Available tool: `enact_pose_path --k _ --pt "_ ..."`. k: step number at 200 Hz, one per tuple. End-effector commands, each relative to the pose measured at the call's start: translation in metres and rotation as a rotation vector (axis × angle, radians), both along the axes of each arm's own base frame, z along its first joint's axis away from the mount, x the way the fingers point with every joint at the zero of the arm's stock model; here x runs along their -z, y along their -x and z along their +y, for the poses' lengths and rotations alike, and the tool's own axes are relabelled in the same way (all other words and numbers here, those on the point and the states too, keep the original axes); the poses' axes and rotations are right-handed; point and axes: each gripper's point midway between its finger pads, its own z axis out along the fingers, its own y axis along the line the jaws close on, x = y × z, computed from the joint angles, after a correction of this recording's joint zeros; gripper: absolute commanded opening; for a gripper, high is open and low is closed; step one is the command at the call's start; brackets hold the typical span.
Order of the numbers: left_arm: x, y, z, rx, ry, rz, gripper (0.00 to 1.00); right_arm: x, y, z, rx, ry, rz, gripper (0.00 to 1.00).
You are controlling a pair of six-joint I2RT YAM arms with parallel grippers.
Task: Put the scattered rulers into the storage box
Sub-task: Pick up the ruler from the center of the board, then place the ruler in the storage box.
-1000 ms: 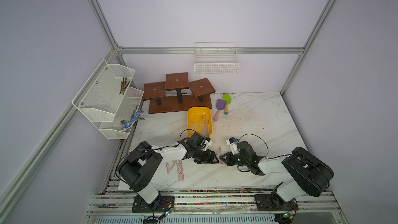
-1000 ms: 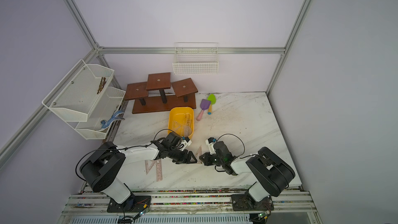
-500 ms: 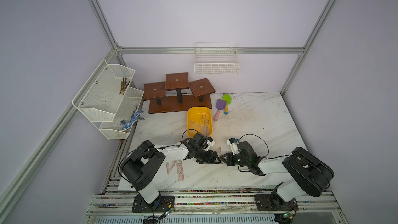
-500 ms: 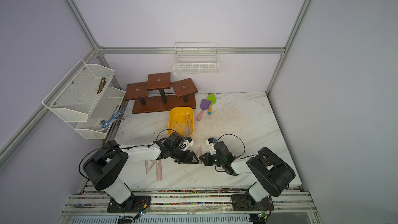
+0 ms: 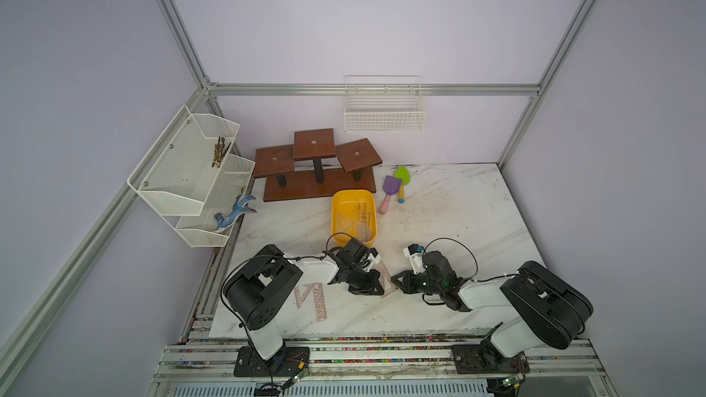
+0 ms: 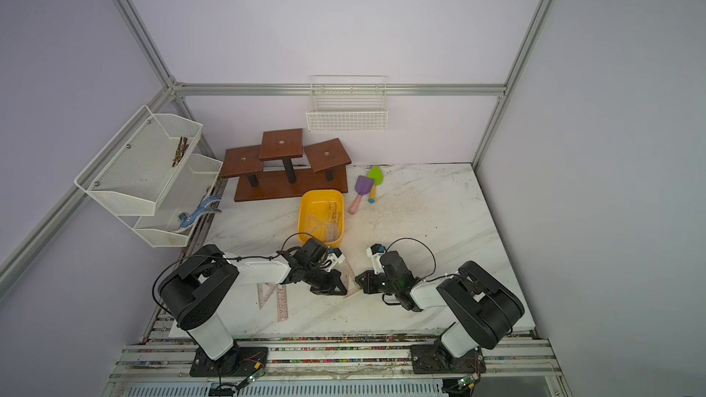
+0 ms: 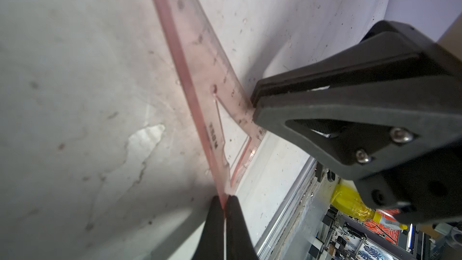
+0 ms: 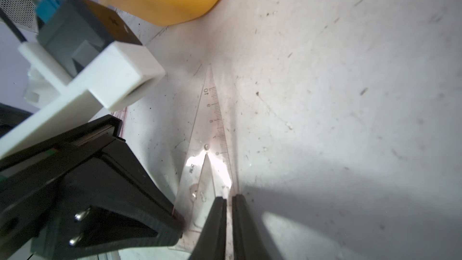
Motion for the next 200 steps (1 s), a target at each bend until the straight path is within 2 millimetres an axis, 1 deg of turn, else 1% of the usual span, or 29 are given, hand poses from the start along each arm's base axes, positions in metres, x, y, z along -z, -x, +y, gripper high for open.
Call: enact_pose_path --k 1,21,44,65,79,93,108,131,147,151,167,179,200 --pt "0.002 0.002 0.003 0.004 -0.028 -0.009 0.0 0.024 0.018 -0.019 0.008 0.096 0.099 0.14" --pt "-0.011 0.0 0.0 0.006 -0.001 -0.025 0.0 0.012 0.012 -0.024 0.021 0.106 0.072 0.15" --pt "-0.039 -0.004 -0.003 0.001 0.038 -0.072 0.0 -0.011 0.001 -0.033 0.059 0.1 0.015 0.16" --pt "-0.064 -0.007 0.0 0.0 0.044 -0.12 0.0 -0.031 -0.006 -0.033 0.068 0.085 -0.027 0.16" --pt "-0.077 -0.013 0.006 -0.015 0.031 -0.143 0.0 -0.042 -0.011 -0.032 0.072 0.076 -0.055 0.16" --pt "-0.089 -0.022 0.016 -0.032 0.02 -0.16 0.0 -0.051 -0.016 -0.029 0.07 0.061 -0.075 0.16" --pt "-0.104 -0.038 0.031 -0.054 0.002 -0.182 0.0 -0.059 -0.02 -0.023 0.057 0.044 -0.091 0.16" --pt "-0.123 -0.071 0.054 -0.094 -0.015 -0.211 0.0 -0.071 -0.027 -0.012 0.038 -0.006 -0.111 0.16" --pt "-0.125 -0.097 0.066 -0.119 -0.039 -0.21 0.0 -0.08 -0.031 -0.002 0.008 -0.055 -0.122 0.16" --pt "-0.128 -0.105 0.067 -0.12 -0.038 -0.217 0.0 -0.082 -0.032 0.0 0.003 -0.06 -0.122 0.16" --pt "-0.126 -0.131 0.07 -0.122 -0.057 -0.211 0.0 -0.088 -0.037 0.006 -0.009 -0.077 -0.132 0.15" --pt "-0.118 -0.148 0.069 -0.108 -0.072 -0.196 0.0 -0.09 -0.043 0.007 -0.001 -0.076 -0.138 0.16" --pt "-0.098 -0.166 0.071 -0.087 -0.112 -0.14 0.0 -0.09 -0.052 0.008 0.005 -0.072 -0.14 0.16"
